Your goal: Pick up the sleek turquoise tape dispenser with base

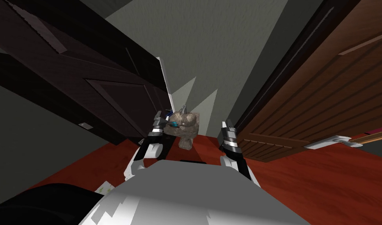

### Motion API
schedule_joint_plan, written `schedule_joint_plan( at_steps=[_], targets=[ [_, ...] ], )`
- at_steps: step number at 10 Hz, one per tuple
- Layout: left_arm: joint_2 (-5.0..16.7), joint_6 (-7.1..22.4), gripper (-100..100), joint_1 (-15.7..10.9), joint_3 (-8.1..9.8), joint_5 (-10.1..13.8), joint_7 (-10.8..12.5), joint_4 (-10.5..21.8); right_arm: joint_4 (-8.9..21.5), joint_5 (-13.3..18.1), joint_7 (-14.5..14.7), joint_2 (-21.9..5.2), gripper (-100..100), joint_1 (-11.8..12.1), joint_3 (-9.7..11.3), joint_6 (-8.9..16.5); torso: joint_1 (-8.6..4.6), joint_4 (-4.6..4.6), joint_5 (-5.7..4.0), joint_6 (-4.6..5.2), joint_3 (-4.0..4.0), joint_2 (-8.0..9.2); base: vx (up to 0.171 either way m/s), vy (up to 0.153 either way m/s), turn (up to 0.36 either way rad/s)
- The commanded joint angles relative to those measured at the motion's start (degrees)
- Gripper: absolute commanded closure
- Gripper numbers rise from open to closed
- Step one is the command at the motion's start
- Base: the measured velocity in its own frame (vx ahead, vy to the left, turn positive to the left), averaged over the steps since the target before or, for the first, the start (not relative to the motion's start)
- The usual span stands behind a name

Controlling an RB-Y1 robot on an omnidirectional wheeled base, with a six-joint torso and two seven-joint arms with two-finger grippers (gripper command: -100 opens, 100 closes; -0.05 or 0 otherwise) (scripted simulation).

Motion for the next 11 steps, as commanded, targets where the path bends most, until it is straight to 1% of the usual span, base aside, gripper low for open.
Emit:
schedule_joint_plan(
  at_steps=[1,2,3,4,5,6,7,8,9,10,11],
  targets=[
    [0.03,2.44,-100,-0.54,0.13,0.25,0.35,-0.27,0.0,0.0,0.0,0.0,0,0.0,0.0,0.0,0.0,0.0,0.0,0.0,0.0,0.0,-0.053,0.071,-0.03],
    [0.22,4.4,-100,-1.62,0.59,0.9,1.09,-0.85,0.0,0.0,0.0,0.0,0,0.0,0.0,0.0,-0.01,0.0,0.01,-0.01,-0.01,-0.03,-0.057,0.077,-0.044],
    [0.22,5.79,-100,-1.62,0.59,0.9,1.09,-0.85,0.0,0.0,0.0,0.0,0,0.0,0.0,0.0,0.02,0.0,0.01,0.0,-0.01,-0.02,-0.043,0.066,-0.035],
    [0.39,7.46,-100,-2.69,1.07,1.6,1.88,-1.39,0.0,0.0,0.0,0.0,0,0.01,0.0,0.0,-0.02,-0.01,0.01,-0.01,-0.03,-0.07,-0.026,0.074,-0.059],
    [0.39,9.08,-100,-2.69,1.07,1.6,1.88,-1.39,0.0,0.0,0.0,0.0,0,0.01,0.0,0.0,0.01,-0.02,0.0,0.0,-0.07,-0.13,-0.032,0.067,-0.031],
    [0.56,10.86,-100,-3.75,1.58,2.34,2.72,-1.89,0.0,0.0,0.0,0.0,0,0.01,0.0,0.0,-0.02,-0.03,0.01,-0.01,-0.07,-0.13,-0.049,0.094,-0.05],
    [0.56,12.52,-100,-3.75,1.58,2.34,2.72,-1.89,0.0,0.0,0.0,0.0,0,0.0,0.0,0.0,0.07,-0.02,0.02,-0.01,-0.05,-0.08,-0.048,0.075,-0.044],
    [0.75,14.42,-100,-4.78,2.1,3.12,3.61,-2.36,0.0,0.0,0.0,0.0,0,0.01,0.0,0.0,0.01,-0.02,0.02,-0.01,-0.04,-0.08,-0.046,0.07,-0.052],
    [0.75,16.26,-100,-4.78,2.1,3.12,3.61,-2.36,0.0,0.0,0.0,0.0,0,0.0,0.0,0.0,0.0,-0.02,0.01,-0.01,-0.04,-0.08,-0.038,0.059,-0.038],
    [0.75,16.86,-100,-4.78,2.1,3.12,3.61,-2.36,0.0,0.0,0.0,0.0,0,0.01,0.0,0.0,-0.05,-0.02,0.0,-0.01,-0.06,-0.11,-0.015,0.021,-0.003],
    [0.97,19.21,-100,-5.8,2.66,3.95,4.54,-2.77,0.0,0.0,0.0,0.0,0,0.01,0.0,0.0,-0.17,-0.04,-0.02,-0.02,-0.09,-0.18,-0.02,0.034,-0.063]
  ],
)
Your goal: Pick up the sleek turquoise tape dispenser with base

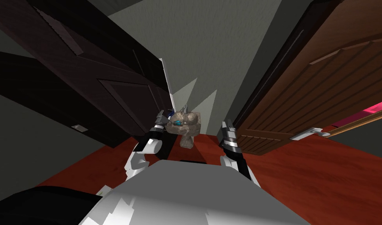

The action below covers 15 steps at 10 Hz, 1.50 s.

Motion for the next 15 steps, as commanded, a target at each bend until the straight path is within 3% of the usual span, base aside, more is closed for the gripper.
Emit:
schedule_joint_plan(
  at_steps=[1,15],
  targets=[
    [0.2,2.86,-100,-0.54,0.35,0.46,0.58,-0.12,0.0,0.0,0.0,0.0,0,0.0,0.0,0.0,0.0,0.0,0.0,0.0,0.0,0.0,-0.021,0.049,-0.039],
    [2.19,23.58,-100,-5.15,3.42,5.14,5.66,-1.71,0.0,0.0,0.0,0.0,0,0.0,0.0,0.0,-0.03,-0.02,0.0,0.0,-0.06,-0.12,-0.006,0.037,-0.043]
  ],
)
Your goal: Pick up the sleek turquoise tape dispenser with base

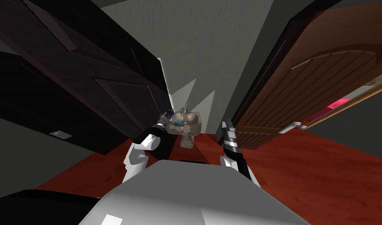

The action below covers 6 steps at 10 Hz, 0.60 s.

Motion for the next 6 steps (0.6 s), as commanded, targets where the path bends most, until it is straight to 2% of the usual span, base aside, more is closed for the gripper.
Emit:
schedule_joint_plan(
  at_steps=[1,2,4,5,6],
  targets=[
    [0.1,2.16,-100,-0.04,0.11,0.17,0.19,-0.11,0.0,0.0,0.0,0.0,0,0.0,0.0,0.0,0.0,0.0,0.0,0.0,0.0,0.0,0.002,0.016,0.005],
    [0.73,4.11,-100,-0.81,0.76,1.2,1.25,-0.33,0.0,0.0,0.0,0.0,0,0.0,0.0,0.0,-0.05,0.0,-0.01,-0.01,0.01,0.01,0.009,0.018,-0.104],
    [0.73,6.65,-100,-0.81,0.76,1.2,1.25,-0.33,0.0,0.0,0.0,0.0,0,0.0,0.0,0.0,-0.02,-0.01,-0.01,-0.01,-0.01,-0.02,0.01,0.023,-0.011],
    [1.44,8.63,-100,-1.51,1.41,2.24,2.32,-0.5,0.0,0.0,0.0,0.0,0,0.0,0.0,0.0,-0.05,0.0,-0.01,-0.01,-0.01,-0.01,0.016,0.024,-0.069],
    [1.44,10.21,-100,-1.51,1.41,2.24,2.32,-0.5,0.0,0.0,0.0,0.0,0,0.0,0.0,0.0,-0.03,-0.01,-0.01,0.01,-0.02,-0.04,0.019,0.023,-0.059]
  ],
)
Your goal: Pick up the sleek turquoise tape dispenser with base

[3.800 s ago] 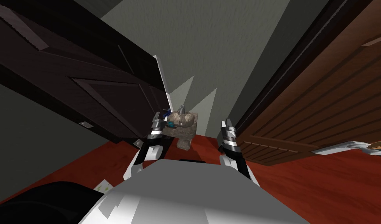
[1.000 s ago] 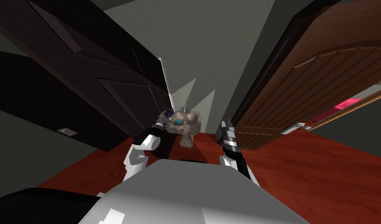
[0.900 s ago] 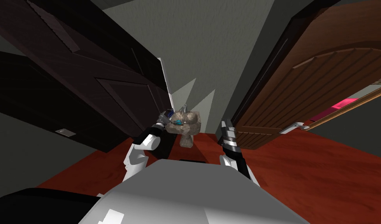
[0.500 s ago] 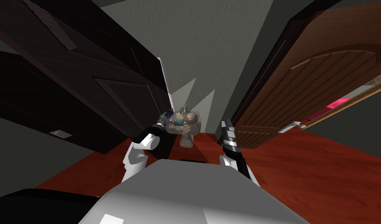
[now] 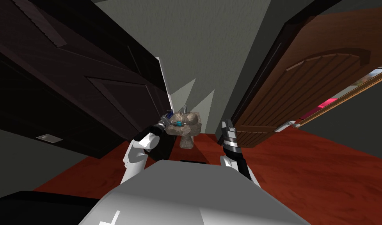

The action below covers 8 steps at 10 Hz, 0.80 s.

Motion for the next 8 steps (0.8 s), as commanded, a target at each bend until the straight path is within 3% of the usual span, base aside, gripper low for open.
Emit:
schedule_joint_plan(
  at_steps=[1,8],
  targets=[
    [0.14,2.24,-100,0.15,0.16,0.25,0.21,-0.34,0.0,0.0,0.0,0.0,0,0.0,0.0,0.0,0.0,0.0,0.0,0.0,0.0,0.0,0.009,0.01,-0.003],
    [2.69,13.23,-100,-1.47,2.06,3.47,3.43,-0.67,0.0,0.0,0.0,0.0,0,0.0,0.0,0.0,-0.05,0.0,-0.01,-0.01,0.0,0.0,0.021,0.013,-0.05]
  ],
)
